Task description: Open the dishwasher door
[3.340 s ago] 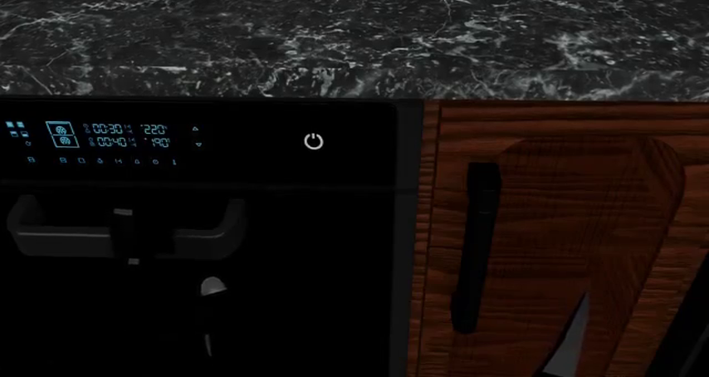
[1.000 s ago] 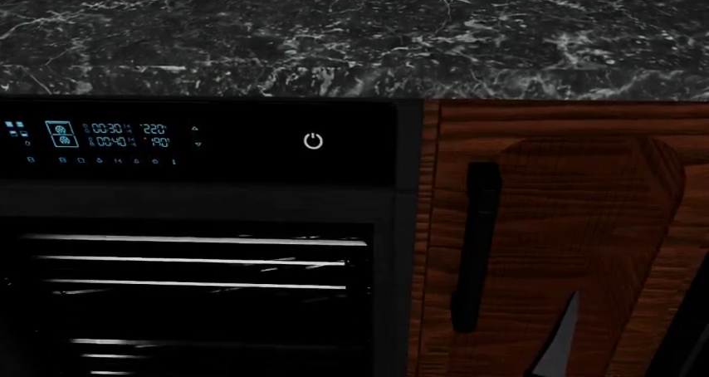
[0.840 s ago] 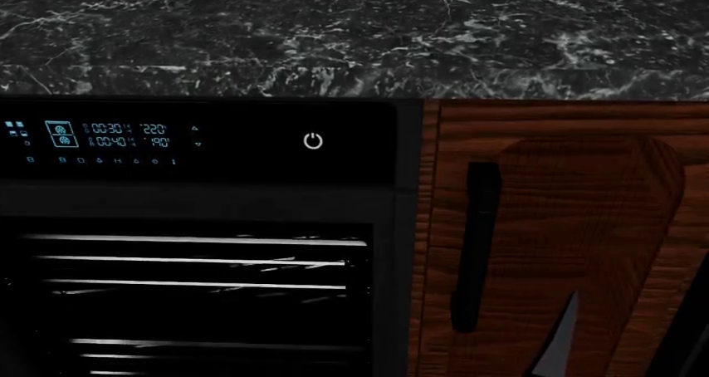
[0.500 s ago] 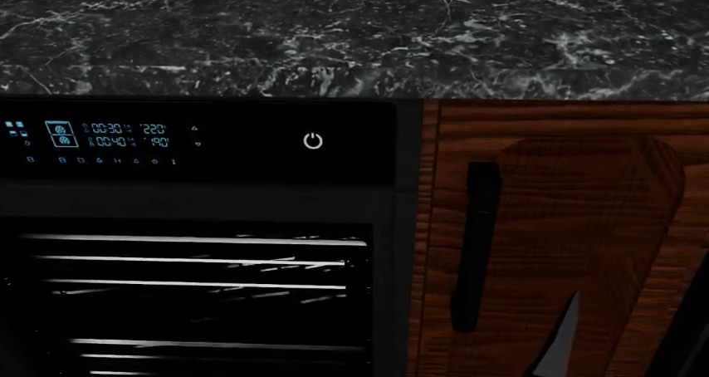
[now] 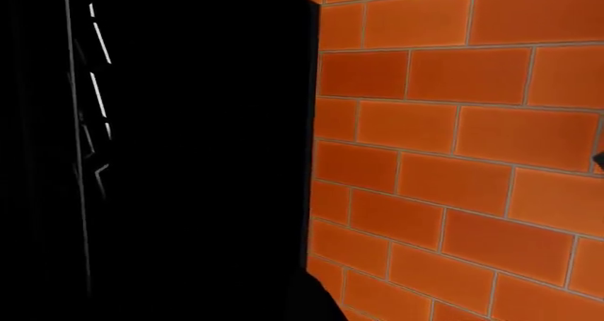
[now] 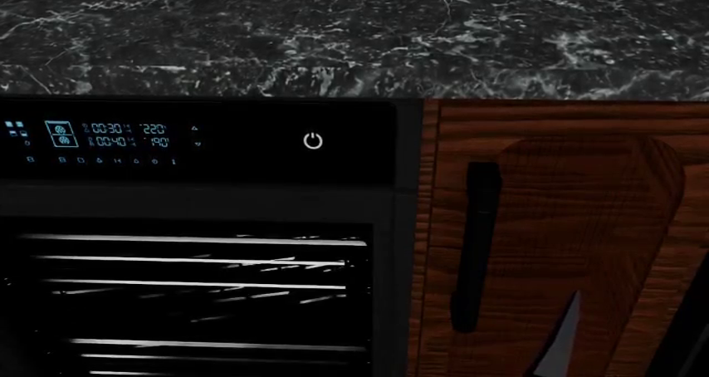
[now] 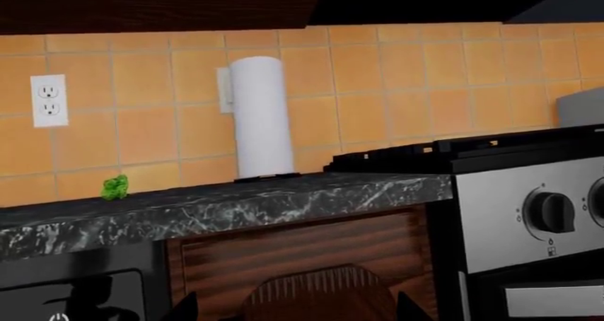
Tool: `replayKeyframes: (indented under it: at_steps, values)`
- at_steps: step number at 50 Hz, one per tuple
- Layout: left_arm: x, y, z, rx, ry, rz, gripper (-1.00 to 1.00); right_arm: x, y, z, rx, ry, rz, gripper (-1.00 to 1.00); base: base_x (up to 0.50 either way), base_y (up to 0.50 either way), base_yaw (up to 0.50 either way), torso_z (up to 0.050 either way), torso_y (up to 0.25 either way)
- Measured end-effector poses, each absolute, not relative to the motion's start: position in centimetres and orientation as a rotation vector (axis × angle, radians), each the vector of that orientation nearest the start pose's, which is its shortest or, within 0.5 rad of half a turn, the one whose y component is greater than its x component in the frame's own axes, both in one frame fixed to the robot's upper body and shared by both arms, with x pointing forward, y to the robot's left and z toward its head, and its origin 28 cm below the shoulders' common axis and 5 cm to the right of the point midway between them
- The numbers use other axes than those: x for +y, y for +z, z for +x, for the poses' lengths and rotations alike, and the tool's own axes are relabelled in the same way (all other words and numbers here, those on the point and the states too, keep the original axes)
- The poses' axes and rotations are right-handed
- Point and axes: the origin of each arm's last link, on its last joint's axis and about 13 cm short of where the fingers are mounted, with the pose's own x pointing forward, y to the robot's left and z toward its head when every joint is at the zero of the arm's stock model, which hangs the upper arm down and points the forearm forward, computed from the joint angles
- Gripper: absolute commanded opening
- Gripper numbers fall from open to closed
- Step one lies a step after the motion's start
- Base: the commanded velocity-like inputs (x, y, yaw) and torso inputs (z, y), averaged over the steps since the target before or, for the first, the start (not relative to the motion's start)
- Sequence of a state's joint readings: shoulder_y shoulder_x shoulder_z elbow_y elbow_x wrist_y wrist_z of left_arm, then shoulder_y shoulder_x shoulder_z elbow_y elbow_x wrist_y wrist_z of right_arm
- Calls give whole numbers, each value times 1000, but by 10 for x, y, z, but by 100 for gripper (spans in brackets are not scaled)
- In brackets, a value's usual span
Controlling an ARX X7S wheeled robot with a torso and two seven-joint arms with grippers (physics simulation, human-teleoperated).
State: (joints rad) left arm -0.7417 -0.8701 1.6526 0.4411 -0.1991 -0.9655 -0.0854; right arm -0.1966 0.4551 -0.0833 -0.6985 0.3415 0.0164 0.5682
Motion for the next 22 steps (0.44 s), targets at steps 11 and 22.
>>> replayKeyframes:
  at_steps: [11, 22]
  values:
    - [268, 33, 154, 649, -885, 1316, -100, -130, 124, 156, -395, -214, 70, 100, -9, 5, 9, 5, 5]
    - [270, 23, 141, 558, -840, 1368, -100, -129, 120, 156, -388, -211, 74, 100, -8, 1, 5, 3, 1]
